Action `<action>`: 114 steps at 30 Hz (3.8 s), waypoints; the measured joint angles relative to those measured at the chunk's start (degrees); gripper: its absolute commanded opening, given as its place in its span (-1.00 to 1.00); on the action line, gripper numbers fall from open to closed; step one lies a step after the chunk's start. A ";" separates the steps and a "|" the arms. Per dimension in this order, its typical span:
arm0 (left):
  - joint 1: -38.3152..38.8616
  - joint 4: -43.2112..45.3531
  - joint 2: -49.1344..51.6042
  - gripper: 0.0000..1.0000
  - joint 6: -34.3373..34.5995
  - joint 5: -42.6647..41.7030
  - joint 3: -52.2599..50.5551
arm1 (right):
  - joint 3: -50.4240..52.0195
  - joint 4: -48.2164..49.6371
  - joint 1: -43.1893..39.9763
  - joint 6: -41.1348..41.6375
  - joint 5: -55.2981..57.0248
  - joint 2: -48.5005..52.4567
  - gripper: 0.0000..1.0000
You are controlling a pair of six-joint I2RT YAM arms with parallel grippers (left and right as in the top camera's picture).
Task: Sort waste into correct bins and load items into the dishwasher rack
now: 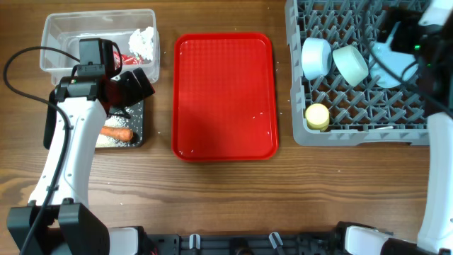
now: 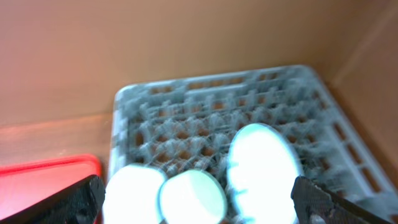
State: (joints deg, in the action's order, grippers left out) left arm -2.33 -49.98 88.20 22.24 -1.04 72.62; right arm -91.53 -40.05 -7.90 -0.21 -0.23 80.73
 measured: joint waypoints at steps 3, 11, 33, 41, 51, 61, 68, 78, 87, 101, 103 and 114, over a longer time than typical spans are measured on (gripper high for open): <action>0.00 0.00 0.00 1.00 0.00 0.02 0.00 | 0.92 -0.61 6.67 0.00 -0.17 -2.23 0.99; 0.00 -0.02 0.00 1.00 0.00 -0.17 0.00 | 18.25 6.23 17.99 0.00 -1.51 -16.96 0.99; 0.00 0.00 0.00 1.00 0.00 -0.37 0.00 | 88.65 54.29 15.58 7.10 -4.70 -58.55 1.00; 0.00 -0.02 0.00 1.00 0.00 -0.37 0.00 | 91.12 48.52 13.88 7.52 -4.70 -65.61 0.99; 0.00 -0.11 0.00 1.00 0.00 -0.35 0.00 | 91.19 40.30 13.73 7.52 -4.70 -77.09 0.99; 0.00 -0.13 0.00 1.00 0.00 -0.37 0.00 | 91.17 40.37 13.73 7.52 -4.70 -79.67 0.99; 0.00 -0.13 0.00 0.99 0.00 -0.37 0.00 | 91.17 40.37 13.73 7.52 -4.70 -79.67 1.00; 0.00 -0.11 0.00 1.00 0.00 -0.37 0.00 | 91.17 40.37 13.73 7.52 -4.70 -79.67 0.99; 0.00 0.37 -0.02 1.00 0.00 -0.35 0.00 | 91.17 40.35 13.73 7.52 -4.70 -79.60 0.99; -1.05 32.11 -26.86 1.00 -1.16 -0.37 -19.56 | 91.17 40.24 13.73 7.52 -4.70 -79.56 0.99; -1.84 38.05 -33.35 1.00 -1.40 -0.37 -27.80 | 91.17 40.24 13.73 7.52 -4.70 -79.52 0.99; -2.99 48.85 -67.08 1.00 -1.64 -0.35 -57.02 | 91.17 40.17 13.68 7.50 -4.70 -79.34 0.99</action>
State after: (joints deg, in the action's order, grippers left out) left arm -5.32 -1.13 21.12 20.60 -1.39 15.59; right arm -0.36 0.12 5.78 7.29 -4.93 1.39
